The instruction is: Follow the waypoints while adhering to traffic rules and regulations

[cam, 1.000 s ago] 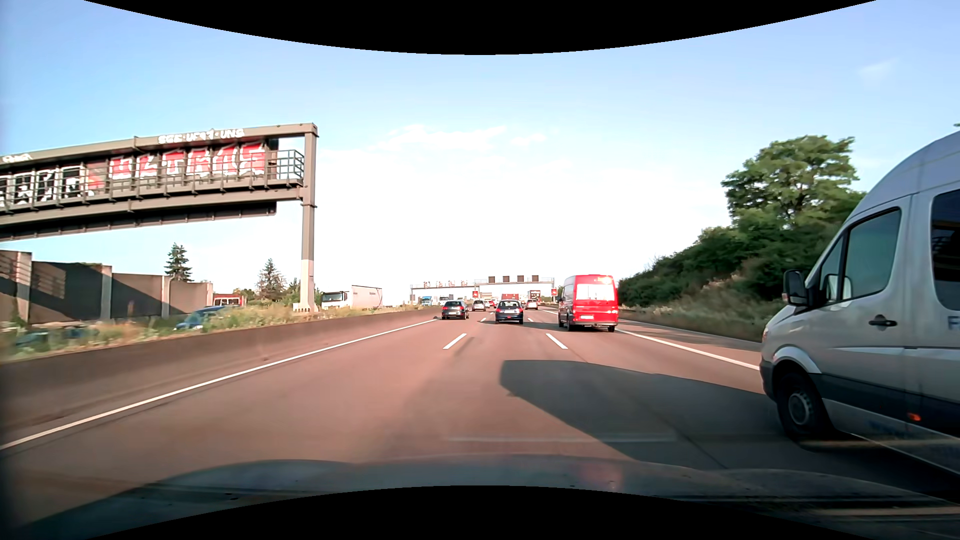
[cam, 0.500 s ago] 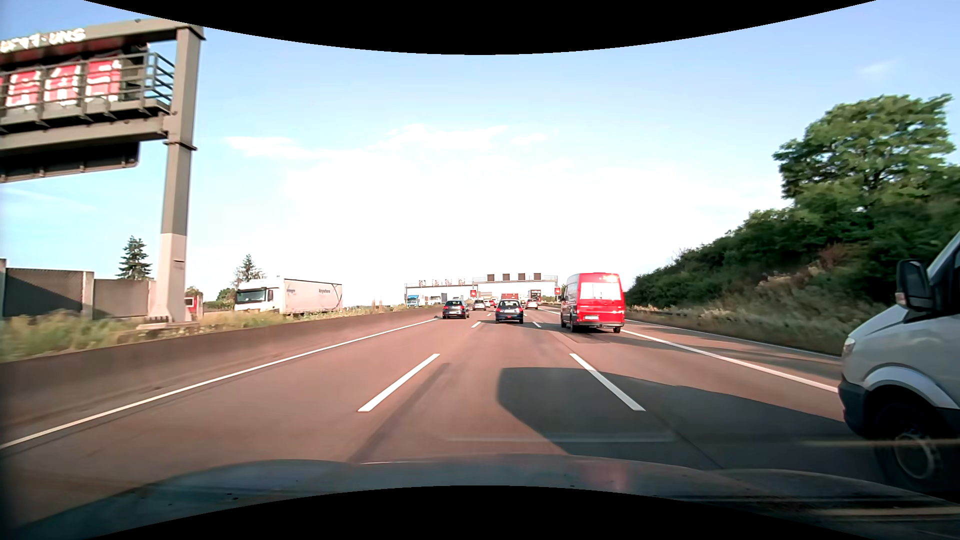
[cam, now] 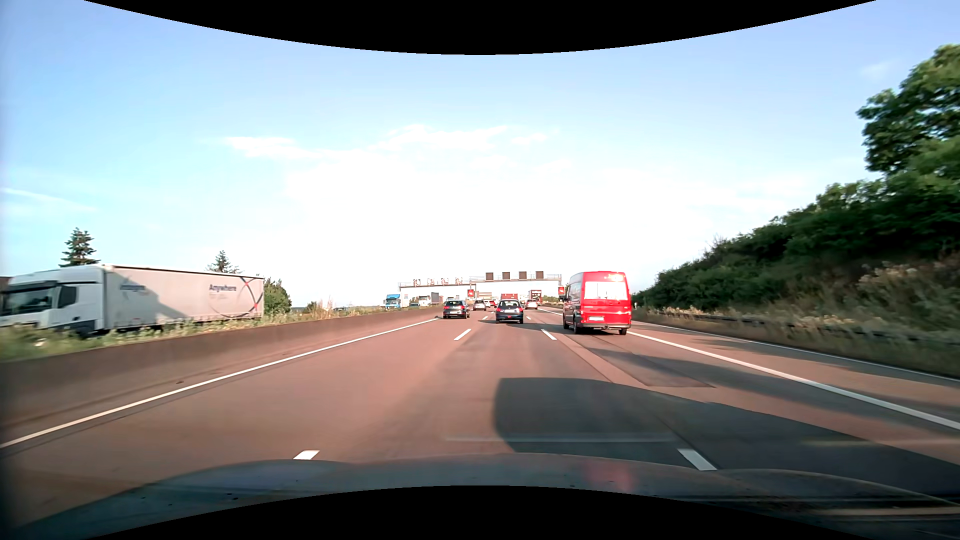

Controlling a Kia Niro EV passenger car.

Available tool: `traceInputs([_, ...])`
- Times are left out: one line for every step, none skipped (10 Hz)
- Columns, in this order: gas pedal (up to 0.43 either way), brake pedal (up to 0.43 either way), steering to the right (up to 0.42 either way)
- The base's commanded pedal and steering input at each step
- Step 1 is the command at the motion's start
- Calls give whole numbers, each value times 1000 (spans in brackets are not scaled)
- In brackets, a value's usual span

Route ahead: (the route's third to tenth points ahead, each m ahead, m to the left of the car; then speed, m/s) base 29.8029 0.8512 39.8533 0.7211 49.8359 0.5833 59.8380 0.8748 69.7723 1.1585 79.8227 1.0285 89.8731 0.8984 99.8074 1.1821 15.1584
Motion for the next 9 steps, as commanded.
traceInputs([98, 0, -4])
traceInputs([98, 0, -4])
traceInputs([98, 0, -5])
traceInputs([98, 0, -4])
traceInputs([98, 0, -4])
traceInputs([98, 0, -5])
traceInputs([98, 0, -4])
traceInputs([98, 0, -5])
traceInputs([98, 0, -4])
